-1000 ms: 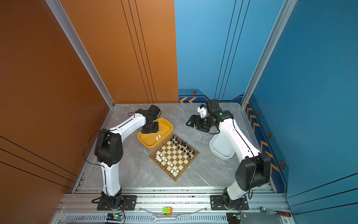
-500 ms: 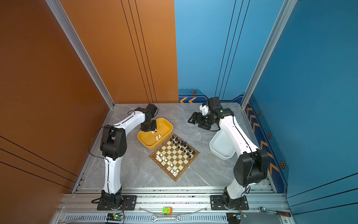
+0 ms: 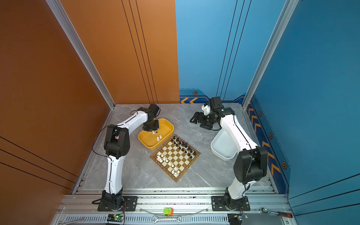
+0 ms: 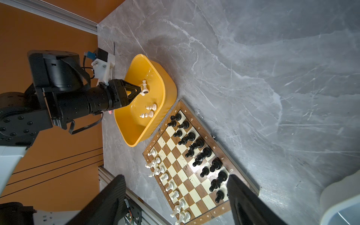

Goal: Set up the chess pieces on the board
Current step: 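Lower the left gripper and grasp another white piece in the yellow tray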

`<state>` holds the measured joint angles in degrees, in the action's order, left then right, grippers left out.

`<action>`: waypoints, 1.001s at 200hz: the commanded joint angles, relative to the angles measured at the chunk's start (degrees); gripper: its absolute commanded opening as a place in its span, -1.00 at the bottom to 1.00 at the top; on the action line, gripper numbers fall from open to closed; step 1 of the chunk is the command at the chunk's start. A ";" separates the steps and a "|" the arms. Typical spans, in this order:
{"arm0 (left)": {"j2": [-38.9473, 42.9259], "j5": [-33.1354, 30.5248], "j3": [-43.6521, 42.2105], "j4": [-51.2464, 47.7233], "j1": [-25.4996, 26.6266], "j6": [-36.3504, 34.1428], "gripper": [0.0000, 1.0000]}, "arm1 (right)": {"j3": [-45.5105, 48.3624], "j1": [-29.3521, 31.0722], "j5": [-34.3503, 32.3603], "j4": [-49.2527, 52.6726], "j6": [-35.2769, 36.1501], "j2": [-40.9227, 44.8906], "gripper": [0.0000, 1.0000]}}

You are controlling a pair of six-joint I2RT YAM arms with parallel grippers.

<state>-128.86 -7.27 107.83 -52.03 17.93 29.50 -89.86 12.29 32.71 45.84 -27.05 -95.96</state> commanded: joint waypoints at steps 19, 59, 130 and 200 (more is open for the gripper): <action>-1.22 1.04 1.15 -1.19 -0.33 -0.73 -0.48 | -2.07 -0.64 -0.17 0.75 -0.46 -1.19 0.68; -1.15 0.94 0.97 -1.25 -0.52 -0.68 -0.68 | -2.23 -0.73 -0.15 0.74 -0.53 -1.39 0.68; 4.29 1.56 -0.83 -3.42 0.10 -1.22 -0.85 | -1.68 -0.41 0.15 0.82 -0.55 -0.52 0.68; 22.53 -0.72 -13.25 -3.80 3.27 0.70 -0.83 | -0.23 2.27 1.30 0.74 0.41 0.71 0.68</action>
<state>-112.77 -6.87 98.54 -53.93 19.70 29.17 -90.50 13.32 32.95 45.87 -27.00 -96.33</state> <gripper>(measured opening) 0.123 0.842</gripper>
